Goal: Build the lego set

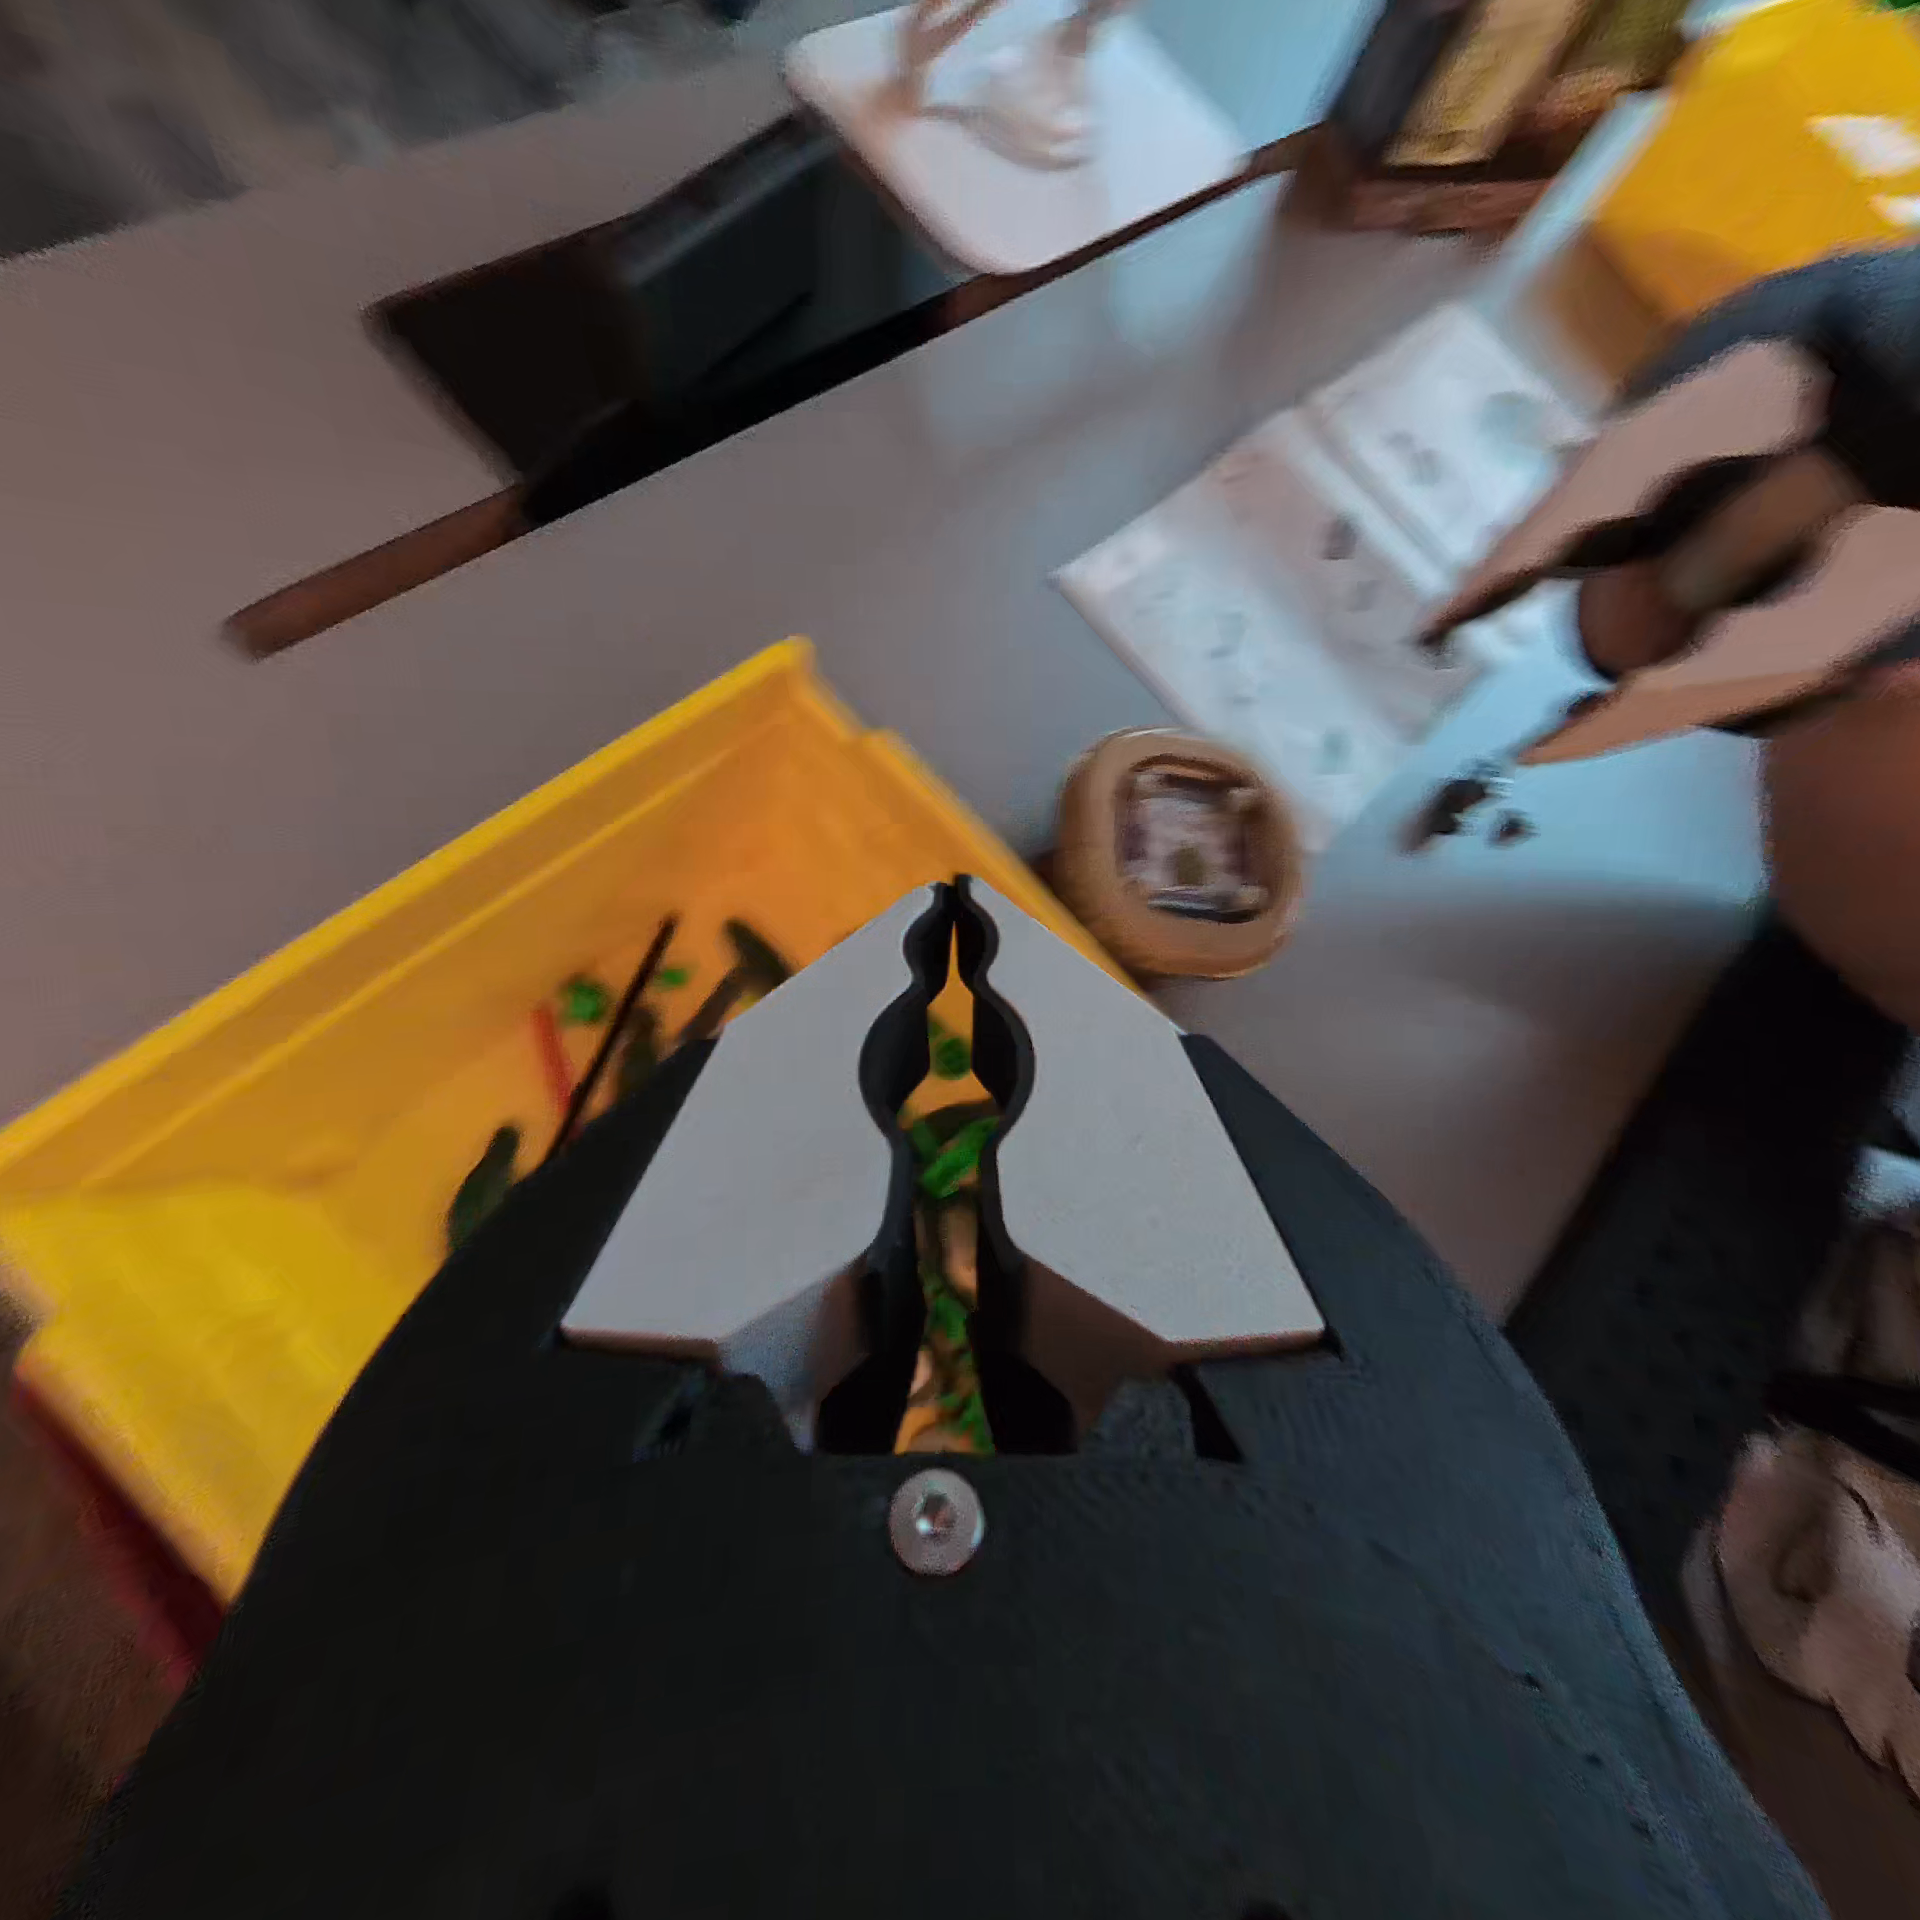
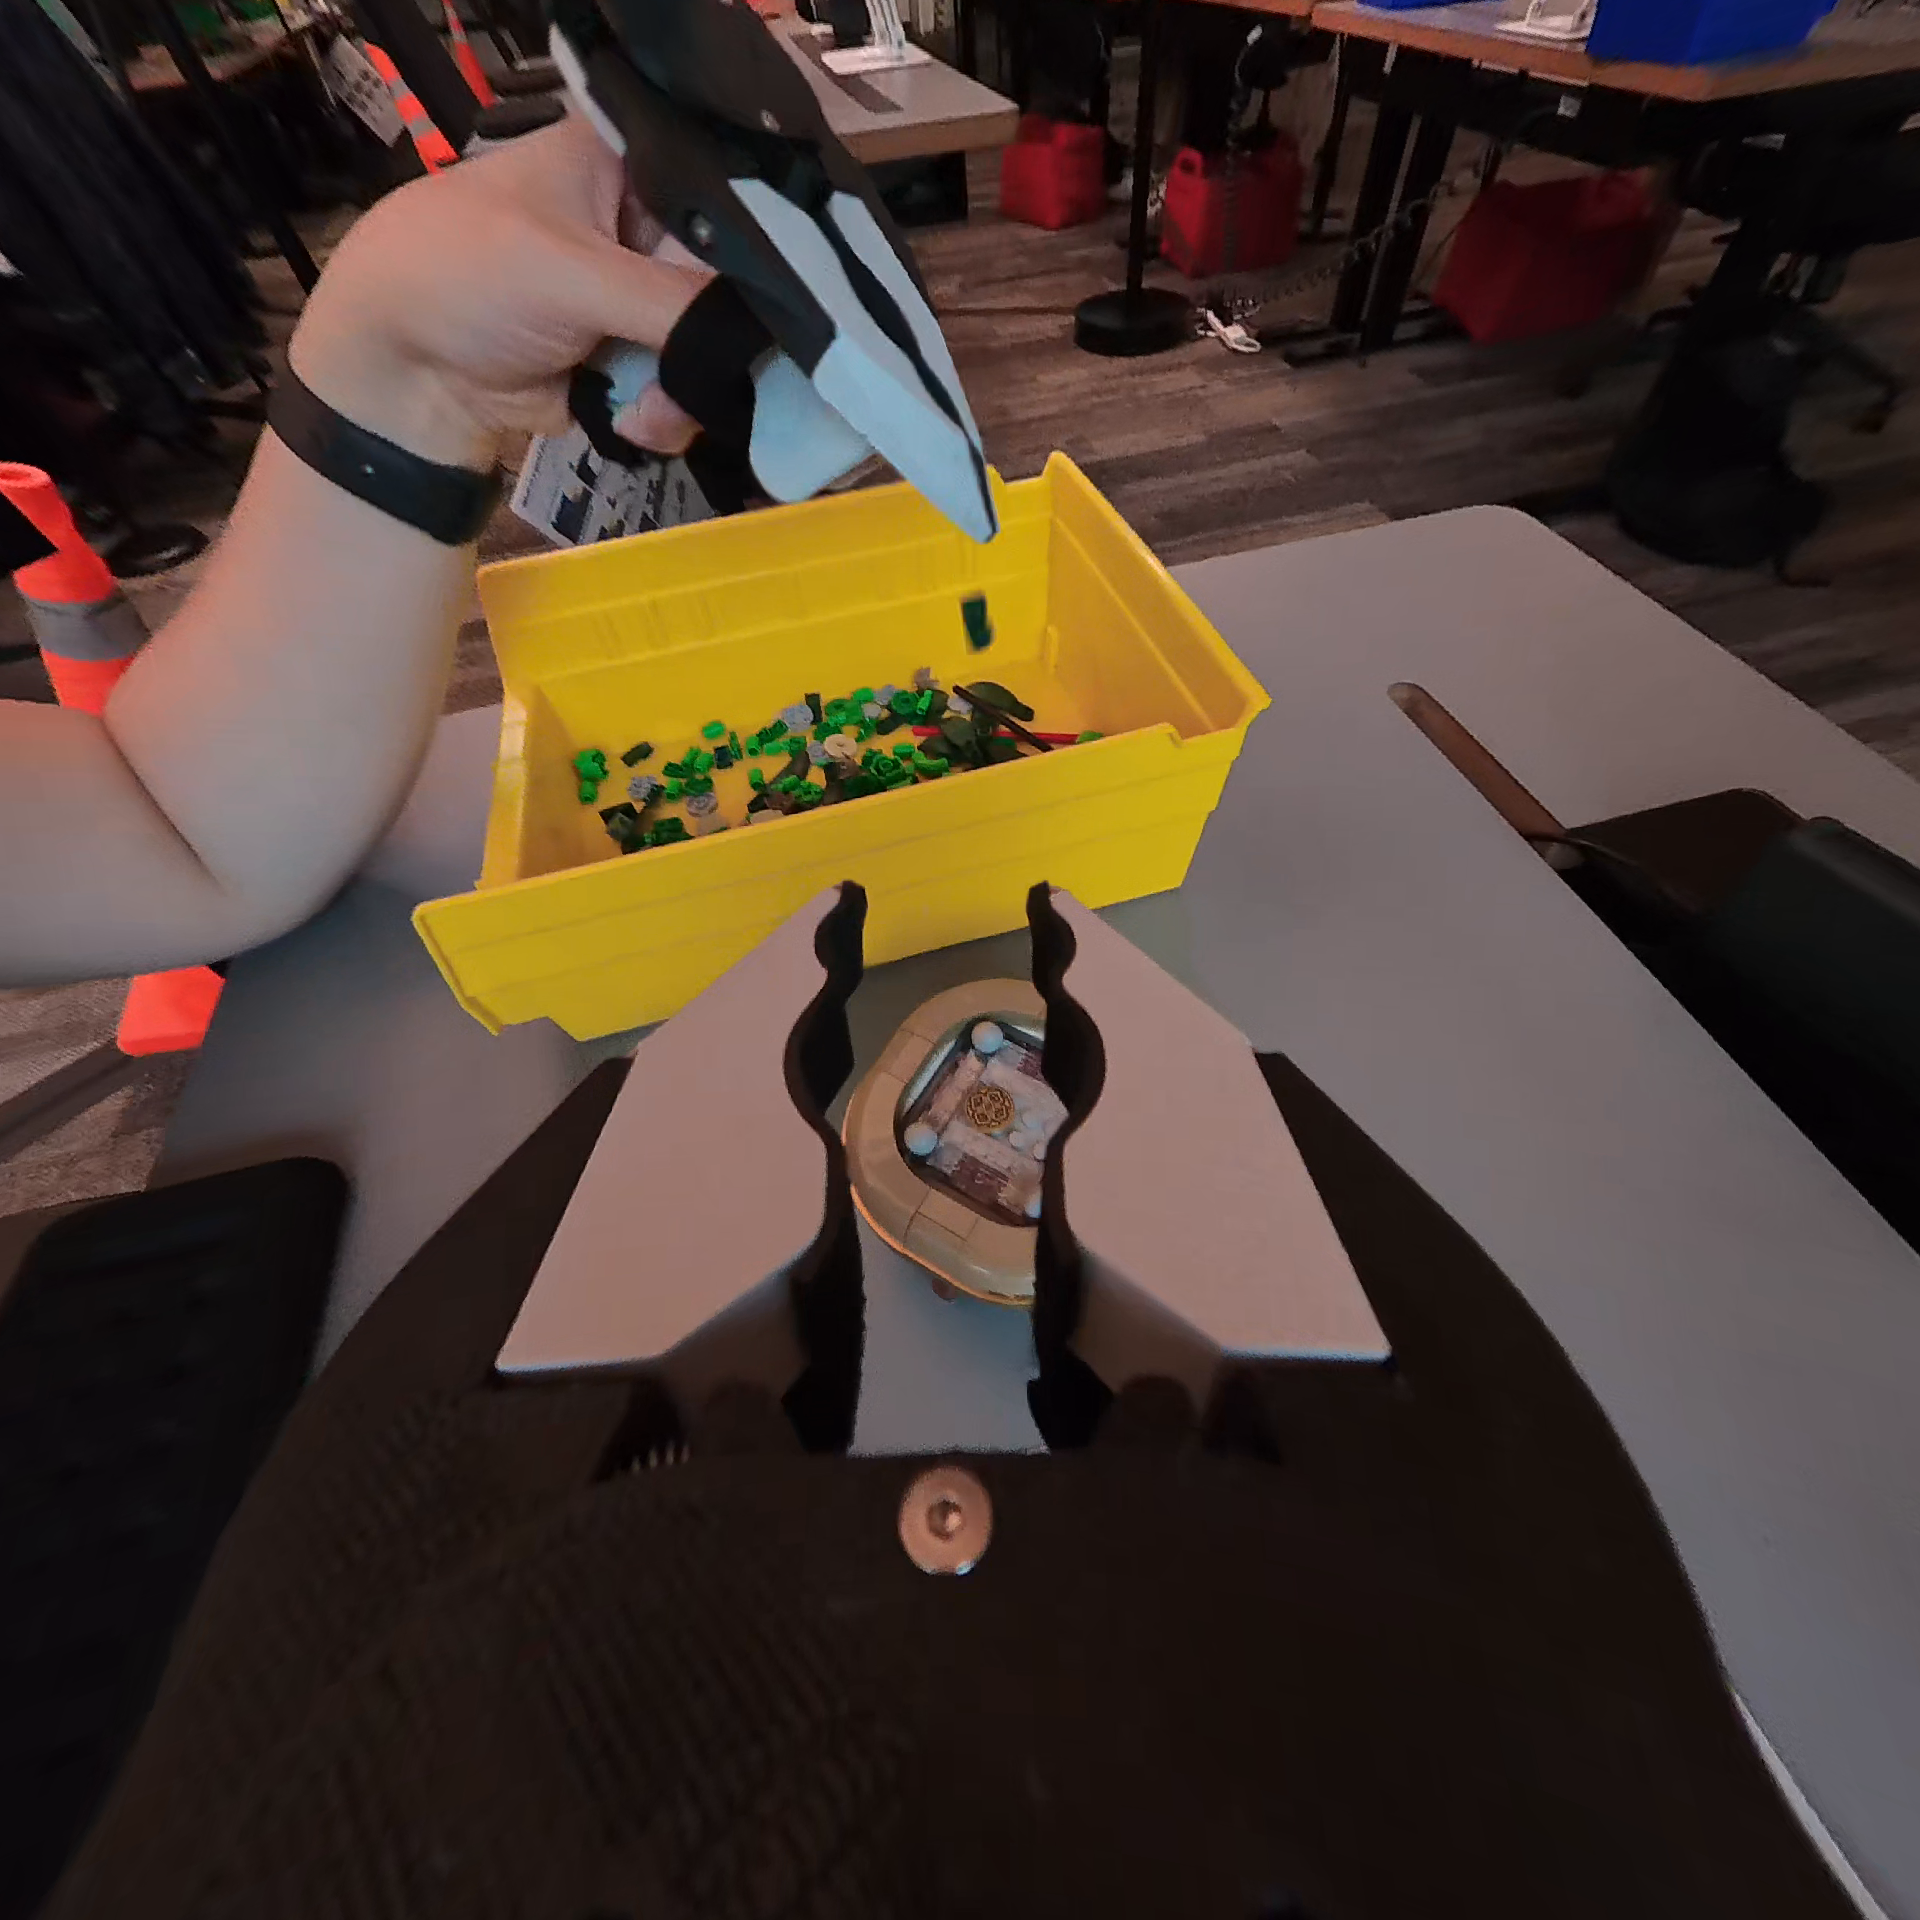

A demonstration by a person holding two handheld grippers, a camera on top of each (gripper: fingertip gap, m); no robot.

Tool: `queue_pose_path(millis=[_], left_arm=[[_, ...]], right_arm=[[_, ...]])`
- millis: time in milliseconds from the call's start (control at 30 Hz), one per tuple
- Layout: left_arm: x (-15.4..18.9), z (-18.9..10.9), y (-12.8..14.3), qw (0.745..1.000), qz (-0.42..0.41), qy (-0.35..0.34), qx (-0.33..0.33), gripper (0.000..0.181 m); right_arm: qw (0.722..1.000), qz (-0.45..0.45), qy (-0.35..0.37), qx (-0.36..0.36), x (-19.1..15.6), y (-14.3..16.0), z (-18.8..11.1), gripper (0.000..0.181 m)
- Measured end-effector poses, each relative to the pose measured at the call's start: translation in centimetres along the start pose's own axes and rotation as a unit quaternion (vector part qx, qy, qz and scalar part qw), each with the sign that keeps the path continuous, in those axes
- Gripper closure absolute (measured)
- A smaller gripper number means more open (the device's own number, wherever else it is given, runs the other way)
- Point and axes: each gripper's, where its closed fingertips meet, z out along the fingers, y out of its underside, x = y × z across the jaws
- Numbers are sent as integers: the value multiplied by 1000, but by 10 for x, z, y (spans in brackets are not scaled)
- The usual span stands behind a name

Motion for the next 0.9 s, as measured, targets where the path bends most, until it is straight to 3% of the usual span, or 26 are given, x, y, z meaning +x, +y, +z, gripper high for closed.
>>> queue_pose_path(millis=[100, 200, 333, 400, 433, 500, 633, 900], left_arm=[[-37, 8, 49, 991, -53, -48, -116, 181], [-46, 28, 82, 978, -66, -29, -194, 181], [-78, 51, 76, 977, -17, -107, -184, 181], [-74, 64, 72, 980, 51, -95, -167, 180], [-76, 67, 71, 978, 78, -102, -165, 168], [-80, 69, 77, 970, 122, -114, -179, 154], [-86, 73, 89, 945, 218, -137, -201, 153], [-90, 81, 98, 940, 221, -140, -221, 154]], right_arm=[[1000, -14, 11, -24, 3, 9, 3, 150], [998, -26, 24, -48, 9, 18, 5, 150], [997, -35, 33, -61, 13, 24, 4, 150], [996, -37, 34, -67, 15, 26, 4, 150], [996, -36, 33, -69, 15, 28, 4, 150], [996, -35, 31, -73, 15, 29, 5, 150], [996, -34, 31, -74, 16, 29, 3, 150], [994, -41, 35, -91, 16, 34, 2, 150]])
